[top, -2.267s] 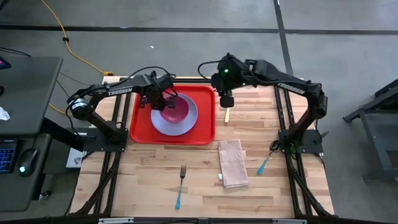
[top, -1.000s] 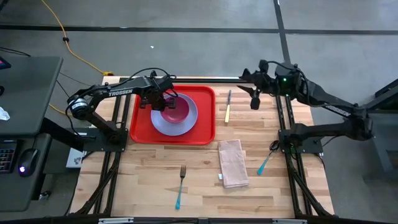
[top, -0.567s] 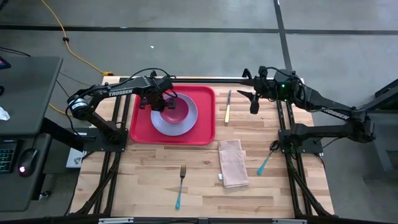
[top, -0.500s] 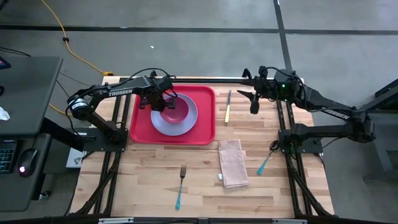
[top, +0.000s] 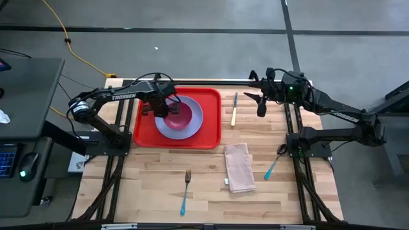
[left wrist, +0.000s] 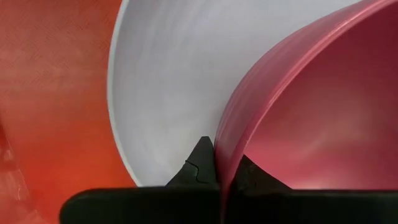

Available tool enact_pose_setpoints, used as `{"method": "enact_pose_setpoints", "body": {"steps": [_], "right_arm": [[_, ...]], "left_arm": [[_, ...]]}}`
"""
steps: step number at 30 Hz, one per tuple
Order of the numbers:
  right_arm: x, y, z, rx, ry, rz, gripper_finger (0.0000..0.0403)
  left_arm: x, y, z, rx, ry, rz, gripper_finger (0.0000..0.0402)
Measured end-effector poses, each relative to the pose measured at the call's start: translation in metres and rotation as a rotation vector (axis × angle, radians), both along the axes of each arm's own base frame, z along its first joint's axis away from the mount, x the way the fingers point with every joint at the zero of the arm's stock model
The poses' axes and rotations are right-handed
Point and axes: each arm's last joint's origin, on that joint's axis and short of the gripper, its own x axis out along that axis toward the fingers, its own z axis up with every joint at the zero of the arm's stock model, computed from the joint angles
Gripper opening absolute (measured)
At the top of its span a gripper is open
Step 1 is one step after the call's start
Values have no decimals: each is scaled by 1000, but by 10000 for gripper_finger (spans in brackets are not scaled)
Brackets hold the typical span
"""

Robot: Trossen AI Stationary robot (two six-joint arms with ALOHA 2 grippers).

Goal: Set up tray
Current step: Put the pink bowl on the purple plate

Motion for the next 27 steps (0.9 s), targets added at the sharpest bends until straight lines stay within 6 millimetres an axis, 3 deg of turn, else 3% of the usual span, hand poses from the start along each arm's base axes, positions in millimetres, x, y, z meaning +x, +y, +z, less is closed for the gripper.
{"method": "enact_pose_setpoints", "body": {"steps": [9, 27], "right_arm": [[0, 0, 0, 16, -6, -5, 145], [0, 0, 0, 19, -7, -9, 144]], "left_arm": [[2, 1, -1, 16, -14, -1, 46], [1, 0, -1, 2, -6, -15, 55]]}}
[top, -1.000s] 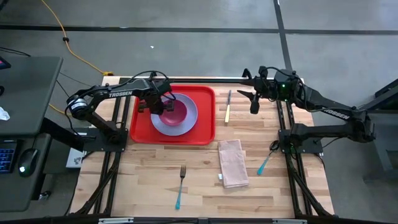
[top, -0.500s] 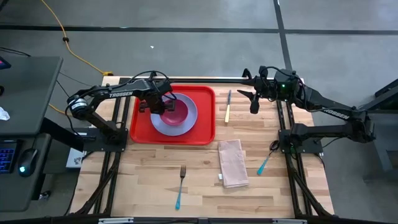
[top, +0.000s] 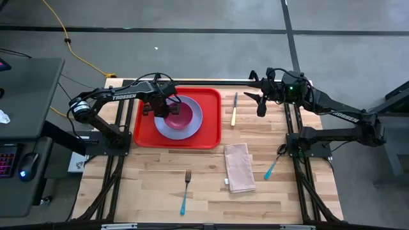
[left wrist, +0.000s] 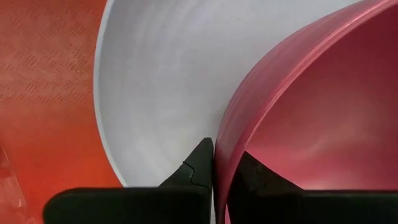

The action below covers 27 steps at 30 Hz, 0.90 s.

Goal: Set up tray
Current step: Put the pink bowl on the purple plate

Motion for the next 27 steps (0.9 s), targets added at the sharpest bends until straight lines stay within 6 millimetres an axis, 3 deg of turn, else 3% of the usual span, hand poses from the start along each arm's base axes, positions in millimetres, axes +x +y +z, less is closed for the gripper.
{"method": "enact_pose_setpoints", "body": {"steps": [13, 27], "right_arm": [[0, 0, 0, 4, -1, -9, 144], [0, 0, 0, 14, -5, -15, 144]], "left_arm": [[-1, -1, 0, -12, 15, -1, 61], [-1, -1, 0, -9, 15, -8, 101]]}}
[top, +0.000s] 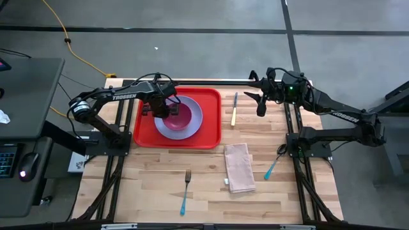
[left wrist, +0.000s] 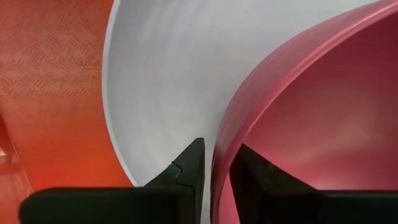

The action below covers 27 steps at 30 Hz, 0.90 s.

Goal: Set up tray
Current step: Put the pink bowl on the purple plate

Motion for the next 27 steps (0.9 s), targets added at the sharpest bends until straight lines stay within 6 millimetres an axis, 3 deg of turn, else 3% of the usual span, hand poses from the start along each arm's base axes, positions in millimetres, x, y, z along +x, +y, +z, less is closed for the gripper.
{"method": "enact_pose_setpoints", "body": {"steps": [10, 27], "right_arm": [[0, 0, 0, -3, 2, -14, 144], [0, -1, 0, -1, 2, -17, 145]], "left_arm": [[-1, 0, 4, 19, -13, 2, 120], [-27, -15, 50, 143, -121, 67, 114]]}}
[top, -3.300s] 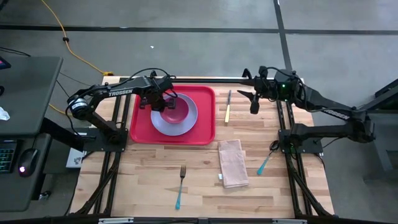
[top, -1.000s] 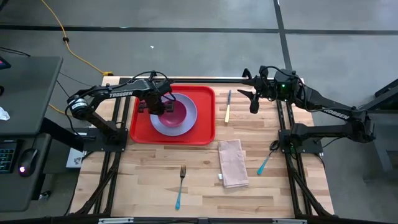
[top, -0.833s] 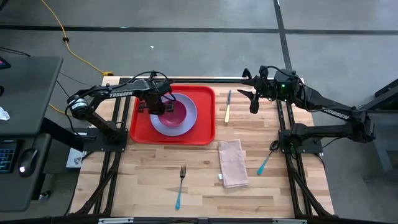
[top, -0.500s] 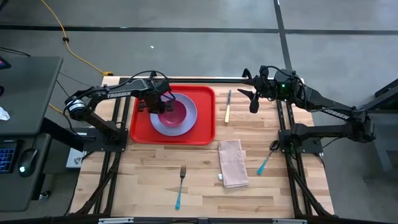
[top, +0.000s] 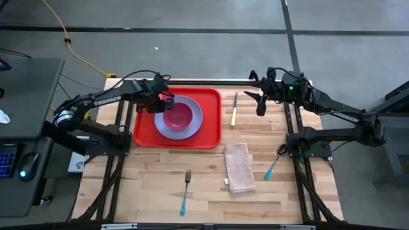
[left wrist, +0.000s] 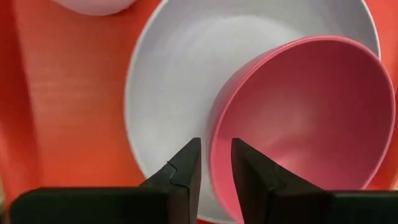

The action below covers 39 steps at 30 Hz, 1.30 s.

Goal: Set up tray
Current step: Put the pink bowl on the purple plate, then put the brown napkin on the red tray to the right of the purple plate

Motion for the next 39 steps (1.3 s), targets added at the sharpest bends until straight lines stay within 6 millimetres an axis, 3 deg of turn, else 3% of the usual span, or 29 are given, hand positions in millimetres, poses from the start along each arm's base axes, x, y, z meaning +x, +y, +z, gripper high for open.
{"method": "enact_pose_setpoints", "body": {"steps": [9, 17, 28, 39], "right_arm": [[0, 0, 0, 1, 0, -1, 144], [0, -1, 0, -10, 5, -42, 145], [-2, -3, -3, -22, 43, -116, 146], [-6, 0, -11, 51, 109, -88, 135]], "left_arm": [[-22, -18, 30, 35, -130, 7, 111], [-25, -59, 56, 61, -314, -121, 111], [-18, -111, 66, 68, -413, -227, 111], [-15, -147, 71, 199, -473, -308, 110]]}}
